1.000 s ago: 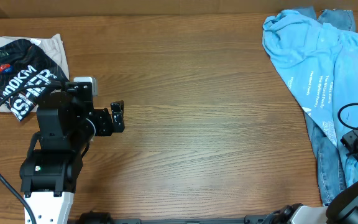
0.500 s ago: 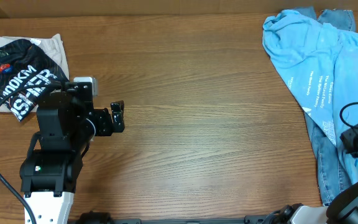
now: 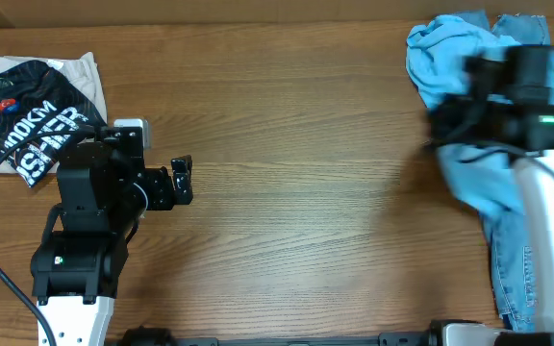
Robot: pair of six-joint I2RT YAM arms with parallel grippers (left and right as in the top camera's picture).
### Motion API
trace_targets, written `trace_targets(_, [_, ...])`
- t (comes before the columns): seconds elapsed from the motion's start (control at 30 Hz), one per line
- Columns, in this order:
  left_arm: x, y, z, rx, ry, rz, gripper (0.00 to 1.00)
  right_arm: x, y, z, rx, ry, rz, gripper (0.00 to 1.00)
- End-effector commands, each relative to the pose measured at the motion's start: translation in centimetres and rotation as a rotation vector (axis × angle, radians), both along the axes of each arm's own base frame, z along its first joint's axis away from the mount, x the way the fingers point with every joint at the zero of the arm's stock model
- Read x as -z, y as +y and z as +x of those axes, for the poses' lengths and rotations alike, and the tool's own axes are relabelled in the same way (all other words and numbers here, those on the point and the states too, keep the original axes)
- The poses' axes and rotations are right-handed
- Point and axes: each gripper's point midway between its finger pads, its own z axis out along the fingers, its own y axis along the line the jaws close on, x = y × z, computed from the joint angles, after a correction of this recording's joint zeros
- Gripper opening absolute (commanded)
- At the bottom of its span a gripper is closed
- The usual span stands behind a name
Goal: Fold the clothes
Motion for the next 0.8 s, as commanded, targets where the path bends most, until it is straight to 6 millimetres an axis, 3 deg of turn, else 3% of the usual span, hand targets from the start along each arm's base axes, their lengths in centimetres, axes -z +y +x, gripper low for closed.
trace_targets(0.0, [-1.5,-0.1,0.2,-0.004,-0.035,-0.018,1.00,-0.6,7.6,-0.4,-0.153,-0.017,0.072,0.04])
trace_targets(0.17, [-1.5,-0.1,0.2,-0.004,-0.035,-0.018,1.00,0.6,17.2,-1.0,-0.329,-0.053,0.077,0.04])
trace_targets(0.3, [-1.5,-0.1,0.2,-0.004,-0.035,-0.018,1.00,2.2,23.6,-1.8,-0.432,-0.078,0.098,0.04])
trace_targets(0.43, [-1.5,-0.1,0.2,-0.003,-0.035,-0.018,1.00,2.9,28.6,-2.1,-0.507,-0.129,0.141,0.04])
trace_targets(0.6, [-1.5,-0.1,0.2,-0.004,-0.035,-0.017,1.00,1.7,32.6,-1.0,-0.538,-0.261,0.215,0.04])
trace_targets(0.77, [-1.5,0.0,0.3,-0.004,-0.036,-0.016,1.00,-1.9,34.4,0.8,-0.502,-0.405,0.320,0.04])
